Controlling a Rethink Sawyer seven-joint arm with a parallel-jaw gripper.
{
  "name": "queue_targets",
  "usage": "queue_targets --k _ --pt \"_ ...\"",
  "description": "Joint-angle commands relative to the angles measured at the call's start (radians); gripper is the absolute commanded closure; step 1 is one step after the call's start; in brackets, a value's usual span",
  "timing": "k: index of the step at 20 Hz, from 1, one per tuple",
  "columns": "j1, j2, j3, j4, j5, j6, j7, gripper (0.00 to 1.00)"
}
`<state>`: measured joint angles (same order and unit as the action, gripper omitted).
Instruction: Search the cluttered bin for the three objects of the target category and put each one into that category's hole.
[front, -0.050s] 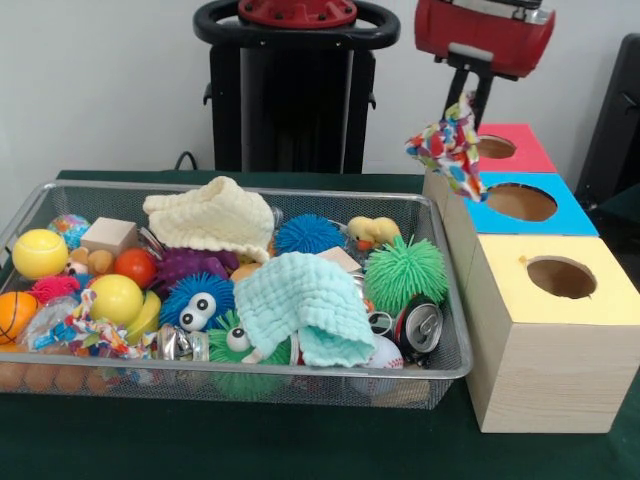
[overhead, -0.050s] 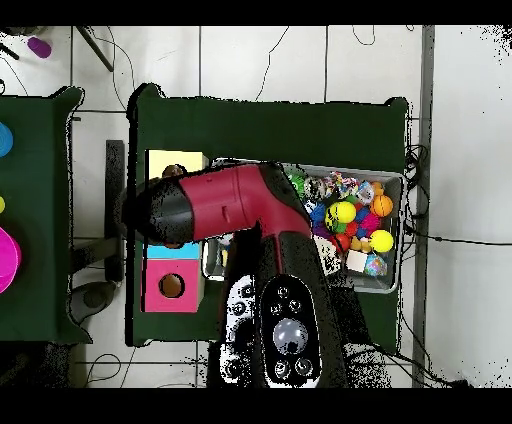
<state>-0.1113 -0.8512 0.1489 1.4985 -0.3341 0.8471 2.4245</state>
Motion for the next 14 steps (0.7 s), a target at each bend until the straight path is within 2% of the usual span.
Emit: queue_targets --k 1,14 --pt "0.032 0.061 -0.041 -0.067 0.034 0.112 0.174 1.00" --pt "0.106 0.121 -0.120 -0.104 0.065 0.037 0.213 1.00"
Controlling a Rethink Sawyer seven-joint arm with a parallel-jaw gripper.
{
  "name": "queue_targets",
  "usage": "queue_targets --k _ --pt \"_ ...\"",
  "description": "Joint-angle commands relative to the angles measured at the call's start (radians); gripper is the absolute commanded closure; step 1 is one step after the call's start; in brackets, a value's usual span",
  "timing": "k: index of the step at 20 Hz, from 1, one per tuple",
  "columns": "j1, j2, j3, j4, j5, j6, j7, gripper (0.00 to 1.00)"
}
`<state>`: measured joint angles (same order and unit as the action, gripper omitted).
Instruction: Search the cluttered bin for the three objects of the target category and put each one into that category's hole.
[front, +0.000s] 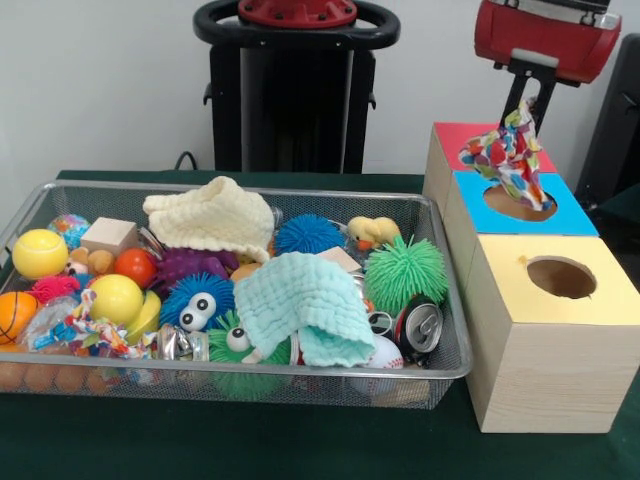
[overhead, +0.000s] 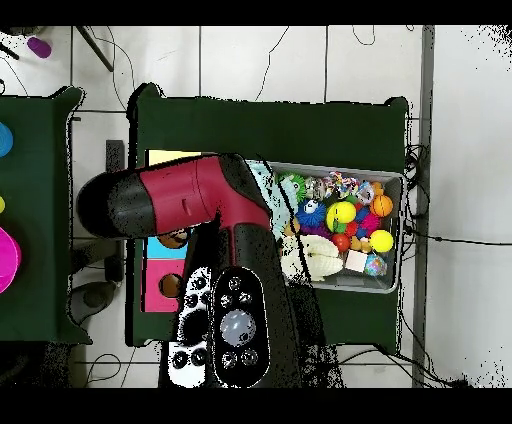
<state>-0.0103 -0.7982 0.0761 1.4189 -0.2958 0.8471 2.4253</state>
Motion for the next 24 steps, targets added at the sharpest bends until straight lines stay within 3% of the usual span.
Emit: queue_targets --k 1,11,24 --pt "0.009 0.072 -0.052 -0.026 0.029 0.033 0.214 1.00" --pt "0.050 0.152 -0.083 -0.060 0.094 -0.062 0.263 1.00" --pt "0.085 0.190 -0.130 -0.064 0.198 -0.142 0.271 1.00"
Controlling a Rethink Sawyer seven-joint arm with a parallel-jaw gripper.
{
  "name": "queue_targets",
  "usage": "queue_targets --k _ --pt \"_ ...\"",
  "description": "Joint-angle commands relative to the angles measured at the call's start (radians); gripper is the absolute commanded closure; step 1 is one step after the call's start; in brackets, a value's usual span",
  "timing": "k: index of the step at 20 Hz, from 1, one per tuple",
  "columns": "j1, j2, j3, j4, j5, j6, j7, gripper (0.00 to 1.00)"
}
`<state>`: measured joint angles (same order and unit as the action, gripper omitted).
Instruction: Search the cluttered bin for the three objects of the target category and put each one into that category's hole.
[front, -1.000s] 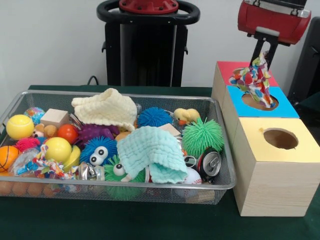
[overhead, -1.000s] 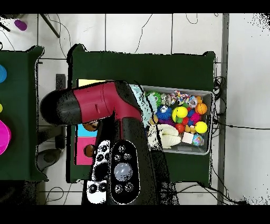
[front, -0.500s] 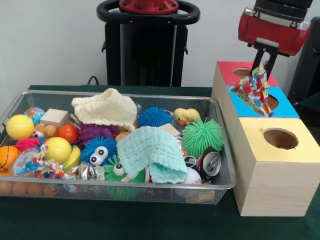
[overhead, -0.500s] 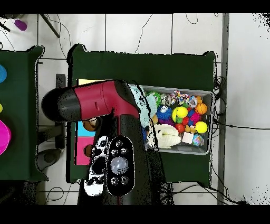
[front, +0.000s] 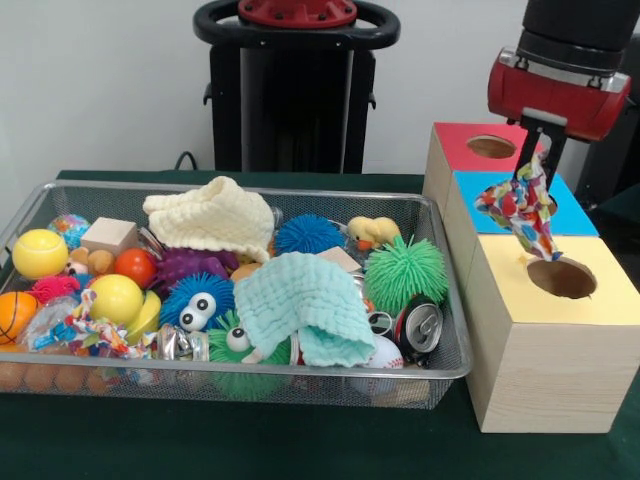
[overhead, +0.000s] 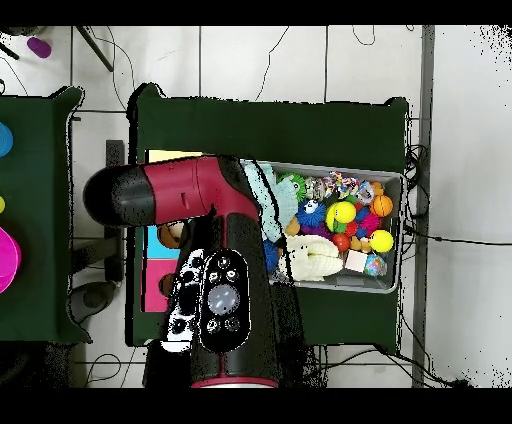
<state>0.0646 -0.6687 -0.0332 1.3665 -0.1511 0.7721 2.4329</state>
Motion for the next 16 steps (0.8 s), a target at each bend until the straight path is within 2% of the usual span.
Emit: queue_targets --k 1,12,16 --pt "0.013 0.062 -0.025 -0.011 0.057 -0.071 0.263 1.00" --pt "0.054 0.089 -0.073 -0.039 0.148 -0.101 0.292 1.00" --pt "0.070 0.098 -0.094 -0.028 0.179 -0.140 0.298 1.00"
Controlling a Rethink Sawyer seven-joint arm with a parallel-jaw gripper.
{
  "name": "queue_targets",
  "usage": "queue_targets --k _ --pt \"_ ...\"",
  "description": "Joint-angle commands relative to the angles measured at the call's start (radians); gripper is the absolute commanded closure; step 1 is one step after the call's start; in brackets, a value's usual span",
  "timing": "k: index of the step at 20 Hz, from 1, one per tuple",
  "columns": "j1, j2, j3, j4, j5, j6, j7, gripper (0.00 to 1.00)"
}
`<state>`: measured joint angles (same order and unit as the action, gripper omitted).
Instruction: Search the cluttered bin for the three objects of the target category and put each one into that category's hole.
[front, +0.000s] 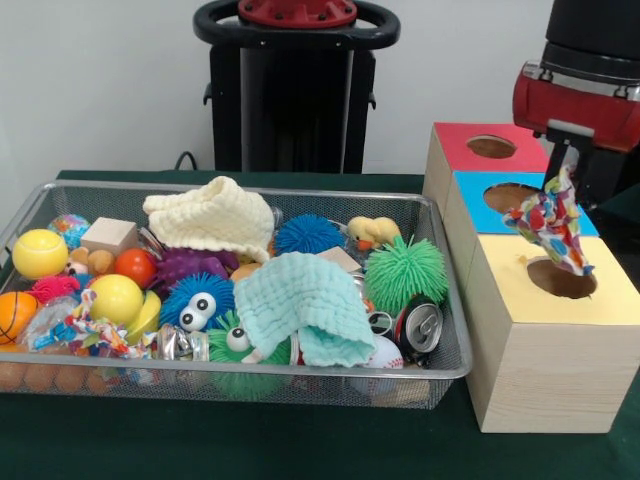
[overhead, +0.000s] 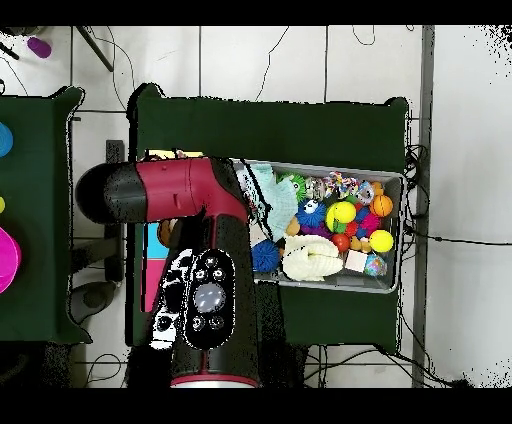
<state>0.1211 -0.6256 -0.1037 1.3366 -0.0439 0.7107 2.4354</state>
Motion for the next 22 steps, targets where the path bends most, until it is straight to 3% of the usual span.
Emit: queue_targets --k 1,8,17,22 --pt "0.014 0.058 -0.026 0.002 0.081 -0.086 0.295 1.00" --pt "0.030 0.074 -0.053 0.013 0.128 -0.126 0.281 1.00" --pt "0.028 0.112 -0.054 0.096 0.166 -0.293 0.247 1.00" --pt "0.043 0.138 -0.075 0.112 0.191 -0.326 0.249 1.00"
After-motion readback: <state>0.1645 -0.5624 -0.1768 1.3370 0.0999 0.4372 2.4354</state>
